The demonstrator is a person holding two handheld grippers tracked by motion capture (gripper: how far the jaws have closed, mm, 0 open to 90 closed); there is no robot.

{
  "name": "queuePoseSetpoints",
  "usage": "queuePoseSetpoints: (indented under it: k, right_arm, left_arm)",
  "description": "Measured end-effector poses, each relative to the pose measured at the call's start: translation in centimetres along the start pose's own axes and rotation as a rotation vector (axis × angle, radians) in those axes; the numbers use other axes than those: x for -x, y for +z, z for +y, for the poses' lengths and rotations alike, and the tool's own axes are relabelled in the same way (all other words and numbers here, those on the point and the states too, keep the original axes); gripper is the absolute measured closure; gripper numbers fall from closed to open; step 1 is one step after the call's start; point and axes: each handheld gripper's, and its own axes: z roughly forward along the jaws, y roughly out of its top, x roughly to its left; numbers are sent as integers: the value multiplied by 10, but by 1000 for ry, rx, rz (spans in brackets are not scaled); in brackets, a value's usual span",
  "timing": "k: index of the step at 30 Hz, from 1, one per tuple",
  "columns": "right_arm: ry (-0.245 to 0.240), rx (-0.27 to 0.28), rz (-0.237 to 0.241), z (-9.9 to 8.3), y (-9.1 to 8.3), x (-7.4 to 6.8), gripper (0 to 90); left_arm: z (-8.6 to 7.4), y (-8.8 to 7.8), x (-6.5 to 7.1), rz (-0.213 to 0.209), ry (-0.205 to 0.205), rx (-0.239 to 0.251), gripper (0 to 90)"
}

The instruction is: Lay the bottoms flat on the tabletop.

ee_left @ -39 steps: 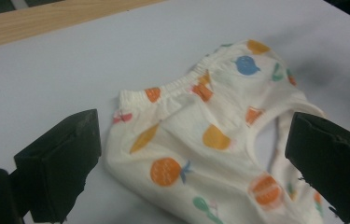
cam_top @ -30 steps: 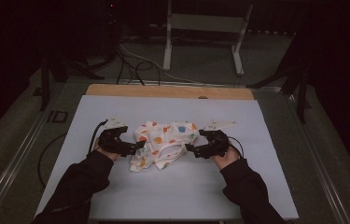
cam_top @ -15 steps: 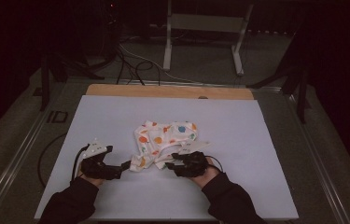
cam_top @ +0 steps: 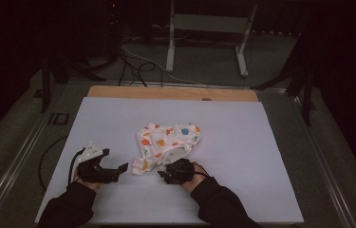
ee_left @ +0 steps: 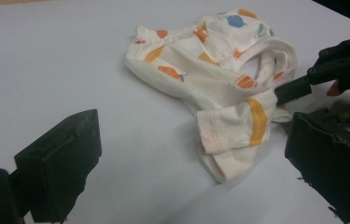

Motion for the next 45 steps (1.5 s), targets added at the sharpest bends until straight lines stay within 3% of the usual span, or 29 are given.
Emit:
queuePoseSetpoints:
  k: [4, 6, 7, 10, 13, 16, 20, 27, 33, 35, 38, 42, 45]
  right_arm:
    - [-2, -11, -33, 3, 0, 2, 852]
    - [9, -12, -31, 4, -2, 2, 852]
    - [4, -18, -2, 3, -11, 7, 872]
    - [8, -11, 5, -3, -28, 12, 873]
    - [6, -2, -14, -13, -49, 18, 873]
    - [48, 8, -30, -24, -68, 25, 873]
    - [67, 11, -56, -40, -91, 37, 873]
    - [123, 36, -135, -60, -128, 57, 872]
    - [148, 64, -139, -71, -147, 61, 857]
    - [165, 69, -134, -77, -148, 59, 763]
    - [198, 106, -138, -82, -150, 62, 512]
    - [247, 175, -150, -82, -155, 69, 250]
    - [283, 219, -119, -82, -156, 74, 150]
  left_arm:
    - [-1, 0, 1, 0, 4, 1, 48]
    - [-1, 0, 1, 0, 4, 1, 48]
    - [-1, 0, 1, -4, 6, 1, 48]
    - [-1, -1, 0, -7, 11, 4, 48]
    - [-1, -1, 0, -10, 6, 5, 48]
    - [1, -1, 1, -8, 8, 7, 48]
    - [2, -1, 2, -13, 14, 8, 49]
    - [3, -1, 3, -8, 19, 3, 49]
    - [2, 0, 4, -15, 27, -2, 50]
    - [2, 1, 5, -20, 34, -9, 51]
    - [2, 2, 6, -29, 36, -18, 64]
    - [0, 11, 8, -56, 61, -74, 96]
    - [-2, 20, 9, -95, 72, -112, 160]
